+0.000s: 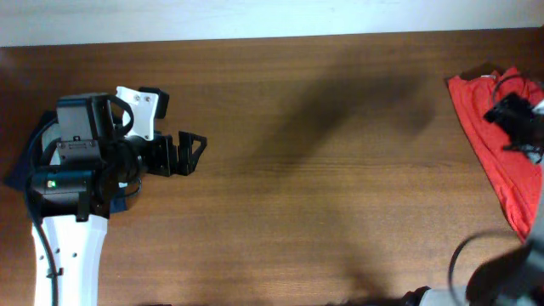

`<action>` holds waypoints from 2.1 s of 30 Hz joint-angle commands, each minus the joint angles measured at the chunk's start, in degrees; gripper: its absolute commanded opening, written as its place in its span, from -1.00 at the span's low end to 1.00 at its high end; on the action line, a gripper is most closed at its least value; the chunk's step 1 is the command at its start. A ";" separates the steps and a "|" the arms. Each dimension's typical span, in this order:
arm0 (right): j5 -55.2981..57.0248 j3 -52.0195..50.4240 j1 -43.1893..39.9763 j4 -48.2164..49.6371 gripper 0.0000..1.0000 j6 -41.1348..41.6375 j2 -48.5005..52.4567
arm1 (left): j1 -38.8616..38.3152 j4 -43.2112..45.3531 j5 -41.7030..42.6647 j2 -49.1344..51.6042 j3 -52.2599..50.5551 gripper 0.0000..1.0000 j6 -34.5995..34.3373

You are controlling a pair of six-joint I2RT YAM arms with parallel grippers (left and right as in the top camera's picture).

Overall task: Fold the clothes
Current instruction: 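Reach the right gripper to the orange shirt pile and grasp a shirt, then pull the grasped orange shirt with the right gripper to table center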

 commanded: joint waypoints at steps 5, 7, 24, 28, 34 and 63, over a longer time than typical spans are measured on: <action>-1.57 9.81 -3.45 7.93 0.79 -0.07 16.20 | -0.17 -0.35 0.83 -0.22 0.79 0.99 -0.33; -2.56 10.73 -4.15 10.99 0.79 -2.45 18.91 | -0.17 -0.72 0.83 -0.22 0.79 0.99 -0.33; 2.86 11.13 -6.45 22.93 0.85 -17.88 29.79 | -0.15 -1.92 -0.31 -0.22 0.79 0.99 -0.28; 3.28 11.13 -6.45 23.76 0.85 -17.86 31.52 | -0.15 -1.90 -0.31 -0.22 0.79 0.99 -0.31; 5.01 11.13 -6.47 25.62 0.75 -17.84 33.07 | -0.17 -1.99 -0.22 -0.24 0.79 0.99 -0.33; -6.88 21.73 -5.57 18.75 -0.92 -6.08 23.43 | -0.15 -2.05 -0.04 -0.22 0.79 0.99 -0.33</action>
